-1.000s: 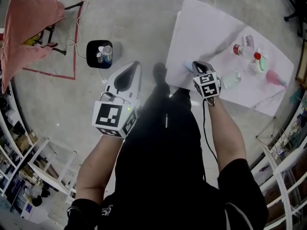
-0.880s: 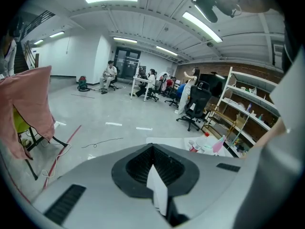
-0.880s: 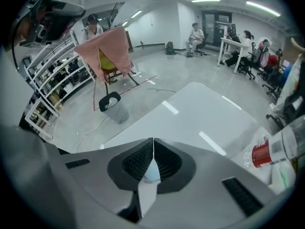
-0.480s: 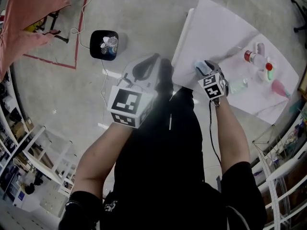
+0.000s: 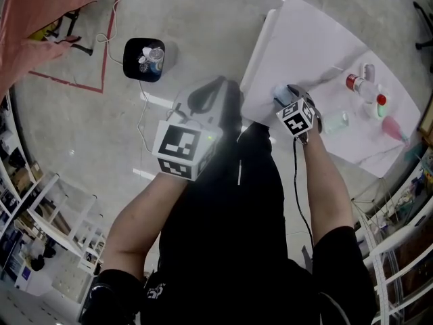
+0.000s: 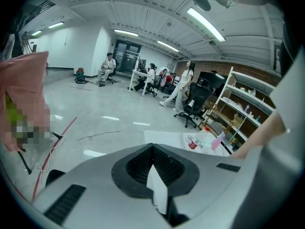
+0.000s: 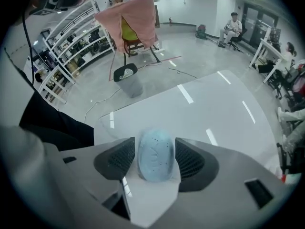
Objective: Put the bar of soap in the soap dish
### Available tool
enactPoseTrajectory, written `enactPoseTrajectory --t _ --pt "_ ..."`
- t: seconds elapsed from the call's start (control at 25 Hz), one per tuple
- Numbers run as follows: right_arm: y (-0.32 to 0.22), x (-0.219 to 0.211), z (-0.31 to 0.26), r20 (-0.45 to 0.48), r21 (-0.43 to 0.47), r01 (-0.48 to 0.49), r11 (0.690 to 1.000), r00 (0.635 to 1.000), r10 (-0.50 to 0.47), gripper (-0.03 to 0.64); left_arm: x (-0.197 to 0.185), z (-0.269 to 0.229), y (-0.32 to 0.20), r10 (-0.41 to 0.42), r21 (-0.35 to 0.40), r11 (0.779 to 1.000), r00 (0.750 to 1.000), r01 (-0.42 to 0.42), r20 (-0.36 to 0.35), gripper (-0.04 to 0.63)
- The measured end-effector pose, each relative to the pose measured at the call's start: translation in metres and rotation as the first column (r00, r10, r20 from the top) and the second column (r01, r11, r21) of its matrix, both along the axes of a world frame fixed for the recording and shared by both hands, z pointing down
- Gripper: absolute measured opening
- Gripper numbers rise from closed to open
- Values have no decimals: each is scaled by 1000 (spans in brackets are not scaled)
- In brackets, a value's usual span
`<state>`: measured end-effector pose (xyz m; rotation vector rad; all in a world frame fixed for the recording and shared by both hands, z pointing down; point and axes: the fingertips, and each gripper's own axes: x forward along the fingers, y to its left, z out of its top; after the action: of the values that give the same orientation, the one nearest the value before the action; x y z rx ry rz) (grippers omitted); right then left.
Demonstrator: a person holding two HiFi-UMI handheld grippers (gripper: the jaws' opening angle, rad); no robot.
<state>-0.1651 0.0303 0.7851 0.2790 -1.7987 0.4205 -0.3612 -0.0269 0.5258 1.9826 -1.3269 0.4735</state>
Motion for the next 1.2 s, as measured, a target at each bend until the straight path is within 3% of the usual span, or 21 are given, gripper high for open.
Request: enactPoseTrajectory --t 0.2,0.52,1.04,1.2 --pt "2 6 14 -70 -18 41 999 997 -42 258 3 3 0 1 -8 1000 1000 -1 -6 8" --pt "6 8 22 -108 -27 128 991 986 -130 279 -1 4 -2 -14 -11 1000 1000 14 -1 8" --pt "4 8 25 -123 5 137 991 983 -135 290 -6 6 -4 -43 -5 999 999 43 4 8" --pt "5 9 24 -128 -24 124 992 984 -126 288 -5 -3 -4 -35 2 999 999 35 6 8"
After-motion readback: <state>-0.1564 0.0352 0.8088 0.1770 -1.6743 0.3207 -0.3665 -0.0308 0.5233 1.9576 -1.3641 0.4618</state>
